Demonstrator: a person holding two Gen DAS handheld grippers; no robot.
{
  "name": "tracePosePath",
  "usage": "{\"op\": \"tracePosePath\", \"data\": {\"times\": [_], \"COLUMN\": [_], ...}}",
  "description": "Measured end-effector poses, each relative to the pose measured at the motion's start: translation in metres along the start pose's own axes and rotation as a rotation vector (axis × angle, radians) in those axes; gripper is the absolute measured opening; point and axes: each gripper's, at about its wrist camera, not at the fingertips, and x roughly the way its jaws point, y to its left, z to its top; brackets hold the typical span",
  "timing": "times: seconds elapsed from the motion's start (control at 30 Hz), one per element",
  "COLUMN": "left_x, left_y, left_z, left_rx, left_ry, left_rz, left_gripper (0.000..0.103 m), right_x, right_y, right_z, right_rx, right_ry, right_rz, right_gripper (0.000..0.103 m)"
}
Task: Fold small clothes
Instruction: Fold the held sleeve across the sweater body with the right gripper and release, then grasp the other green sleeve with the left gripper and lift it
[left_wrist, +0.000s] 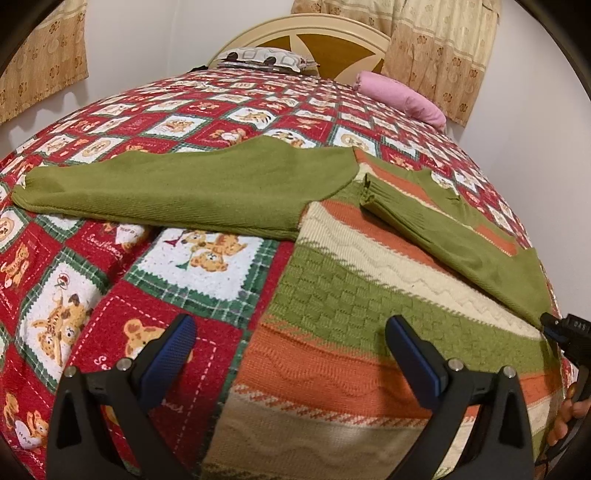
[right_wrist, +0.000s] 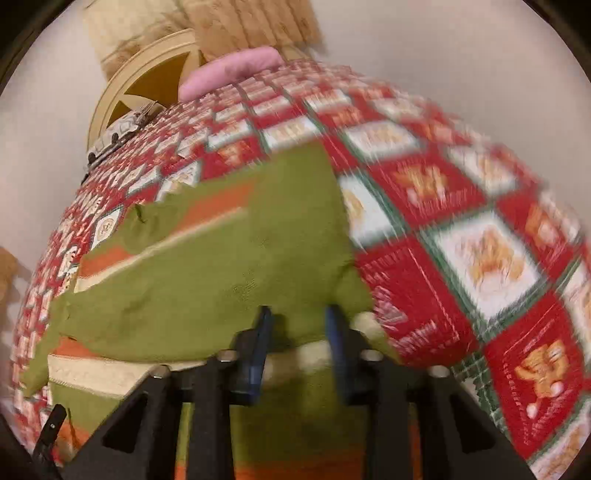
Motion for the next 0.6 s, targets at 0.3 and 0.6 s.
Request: {"op": "tracePosePath", "data": {"times": [0.3, 0.6], "left_x": [-0.008, -0.054], "left_y": [0.008, 0.166], "left_z": [0.001, 0.034], "left_rx": [0.046, -0.339], "left_ry": [0.024, -0.144], "left_rz": [-0.063, 0.204], "left_gripper": [0.103, 0.103], "right_x": [-0.053, -0.111], "right_y": [0.058, 0.099], "right_z": [-0.032, -0.079], "right_rx": [-0.113, -0.288], "right_ry": [-0.080, -0.208], "right_rz": [0.070, 0.122], "right_gripper": [0.034, 0.066]}}
